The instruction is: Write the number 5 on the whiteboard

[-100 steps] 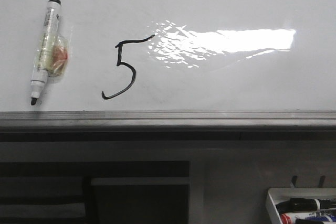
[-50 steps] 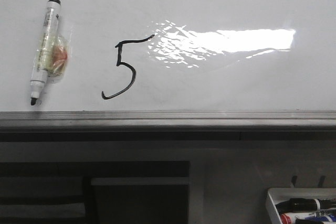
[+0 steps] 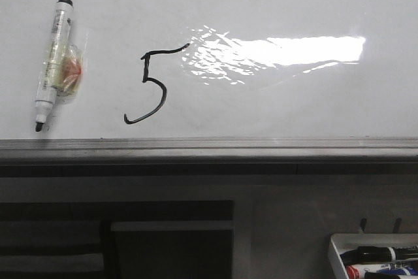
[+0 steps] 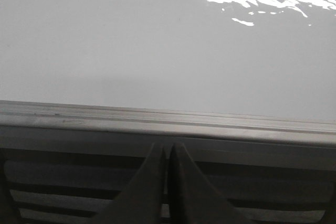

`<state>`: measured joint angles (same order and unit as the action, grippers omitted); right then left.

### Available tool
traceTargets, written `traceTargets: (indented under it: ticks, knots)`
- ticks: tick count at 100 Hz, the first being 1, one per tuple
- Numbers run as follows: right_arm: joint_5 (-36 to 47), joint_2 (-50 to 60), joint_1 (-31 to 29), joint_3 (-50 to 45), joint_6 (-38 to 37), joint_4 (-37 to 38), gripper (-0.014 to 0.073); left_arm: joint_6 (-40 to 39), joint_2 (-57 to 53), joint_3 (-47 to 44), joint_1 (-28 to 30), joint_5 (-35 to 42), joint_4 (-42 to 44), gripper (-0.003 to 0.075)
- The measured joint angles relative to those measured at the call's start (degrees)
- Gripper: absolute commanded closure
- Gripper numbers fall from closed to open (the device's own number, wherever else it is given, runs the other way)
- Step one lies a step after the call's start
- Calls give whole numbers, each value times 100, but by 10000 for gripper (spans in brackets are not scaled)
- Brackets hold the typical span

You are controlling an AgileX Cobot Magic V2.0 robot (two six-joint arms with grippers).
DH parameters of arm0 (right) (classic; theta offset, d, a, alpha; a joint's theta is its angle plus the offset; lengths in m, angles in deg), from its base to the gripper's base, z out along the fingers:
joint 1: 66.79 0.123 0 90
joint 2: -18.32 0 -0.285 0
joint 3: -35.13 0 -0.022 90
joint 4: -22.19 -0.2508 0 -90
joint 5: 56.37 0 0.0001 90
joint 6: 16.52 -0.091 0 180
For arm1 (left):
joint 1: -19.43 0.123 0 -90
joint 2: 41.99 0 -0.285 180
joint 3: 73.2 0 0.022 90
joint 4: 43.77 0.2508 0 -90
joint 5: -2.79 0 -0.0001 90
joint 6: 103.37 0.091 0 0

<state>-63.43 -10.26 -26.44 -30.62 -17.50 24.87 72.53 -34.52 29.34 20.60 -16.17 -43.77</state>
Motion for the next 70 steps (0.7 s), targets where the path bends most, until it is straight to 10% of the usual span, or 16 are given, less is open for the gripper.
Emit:
traceTargets:
  ticks: [70]
  knots:
    - [1162, 952, -3801, -861, -89, -330, 654, 0, 0, 0, 0, 0, 0, 741]
